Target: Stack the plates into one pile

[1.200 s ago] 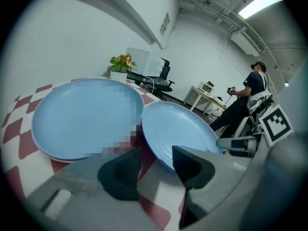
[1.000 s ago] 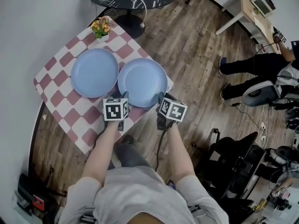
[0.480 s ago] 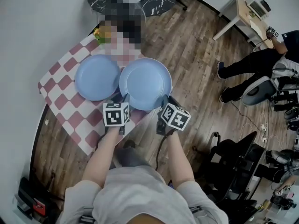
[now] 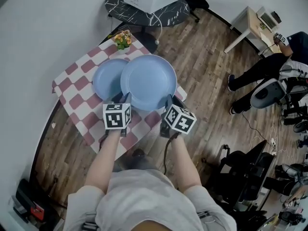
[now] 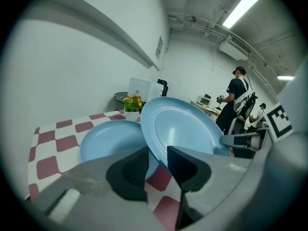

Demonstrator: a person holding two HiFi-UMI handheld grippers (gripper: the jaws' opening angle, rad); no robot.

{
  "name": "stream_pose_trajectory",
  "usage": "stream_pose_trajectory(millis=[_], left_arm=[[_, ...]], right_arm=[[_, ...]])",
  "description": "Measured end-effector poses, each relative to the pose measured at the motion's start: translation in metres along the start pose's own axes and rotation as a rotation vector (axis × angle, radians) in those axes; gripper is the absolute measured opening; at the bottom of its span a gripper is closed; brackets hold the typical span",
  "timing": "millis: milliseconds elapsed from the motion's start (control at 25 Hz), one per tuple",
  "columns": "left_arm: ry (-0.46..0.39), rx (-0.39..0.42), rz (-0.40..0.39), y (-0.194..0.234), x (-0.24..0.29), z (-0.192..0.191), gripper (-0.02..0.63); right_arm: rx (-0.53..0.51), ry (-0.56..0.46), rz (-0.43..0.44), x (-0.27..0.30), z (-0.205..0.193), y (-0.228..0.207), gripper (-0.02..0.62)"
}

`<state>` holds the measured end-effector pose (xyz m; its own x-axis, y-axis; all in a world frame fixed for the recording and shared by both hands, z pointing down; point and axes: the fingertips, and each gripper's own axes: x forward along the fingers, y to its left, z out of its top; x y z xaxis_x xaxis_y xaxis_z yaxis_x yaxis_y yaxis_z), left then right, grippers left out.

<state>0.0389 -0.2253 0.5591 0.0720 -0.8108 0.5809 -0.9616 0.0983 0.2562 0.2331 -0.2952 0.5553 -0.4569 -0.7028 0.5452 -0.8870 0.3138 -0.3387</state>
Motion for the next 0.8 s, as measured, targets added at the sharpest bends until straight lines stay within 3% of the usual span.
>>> stream_pose_trajectory(millis=[400, 800], left_arm=[[-0.027, 0.009, 0.018, 0.096, -0.046, 0.023, 0.12], [0.026, 0.086, -0.071, 0.159, -0.037, 0.044, 0.114]], right_arm=[[-0.005, 0.005, 0.009, 0.016, -0.021, 0.104, 0.071], [0.057, 0.005, -0.09, 0.038, -0.042, 0.158, 0.077]])
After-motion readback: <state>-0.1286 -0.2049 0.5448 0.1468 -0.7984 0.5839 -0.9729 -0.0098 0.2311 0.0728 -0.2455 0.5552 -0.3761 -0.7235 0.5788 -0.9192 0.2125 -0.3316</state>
